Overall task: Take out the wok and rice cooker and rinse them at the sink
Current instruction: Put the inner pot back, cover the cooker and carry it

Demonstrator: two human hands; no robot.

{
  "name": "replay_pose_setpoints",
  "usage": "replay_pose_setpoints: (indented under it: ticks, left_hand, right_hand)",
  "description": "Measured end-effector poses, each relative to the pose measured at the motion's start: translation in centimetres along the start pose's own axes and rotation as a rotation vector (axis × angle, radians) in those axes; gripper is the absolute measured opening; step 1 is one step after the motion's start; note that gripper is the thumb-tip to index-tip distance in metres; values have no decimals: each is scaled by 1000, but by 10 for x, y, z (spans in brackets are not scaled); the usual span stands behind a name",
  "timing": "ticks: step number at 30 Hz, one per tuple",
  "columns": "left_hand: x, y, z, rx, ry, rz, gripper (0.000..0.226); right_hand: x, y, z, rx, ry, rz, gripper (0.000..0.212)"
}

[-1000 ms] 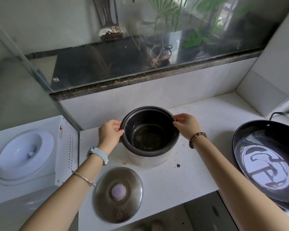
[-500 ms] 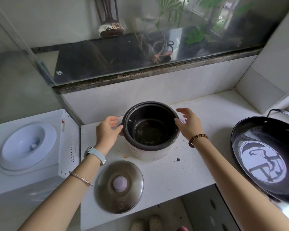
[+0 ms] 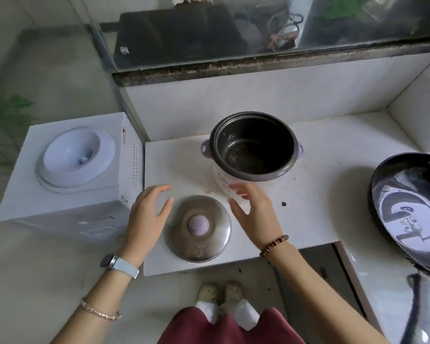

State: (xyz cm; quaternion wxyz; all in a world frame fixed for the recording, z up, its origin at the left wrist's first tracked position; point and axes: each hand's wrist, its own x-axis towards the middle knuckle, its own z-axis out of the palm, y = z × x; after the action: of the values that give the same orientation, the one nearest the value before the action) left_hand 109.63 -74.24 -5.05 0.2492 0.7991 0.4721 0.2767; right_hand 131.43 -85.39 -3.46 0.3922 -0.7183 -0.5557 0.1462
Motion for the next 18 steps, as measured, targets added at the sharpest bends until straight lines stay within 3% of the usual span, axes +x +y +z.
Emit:
replay_pose_setpoints:
  ticks: [5,9,12,18]
  left_hand:
    - [-41,-23,-16,-9,24,-87,27]
    - [-61,-32,-25,-17,61,-134,27]
    - [-68,-36,-32,-21,80,-149,26]
    - [-76,-37,-38,-22,84,-168,25]
  right_hand:
    - [-15,-1,62,-77,-231,80,33]
    - [-15,-2,99,-348,-304,35,29]
    - [-12,-3,115,-473,-343,37,41]
    - [-12,3,128,-359,-328,98,25]
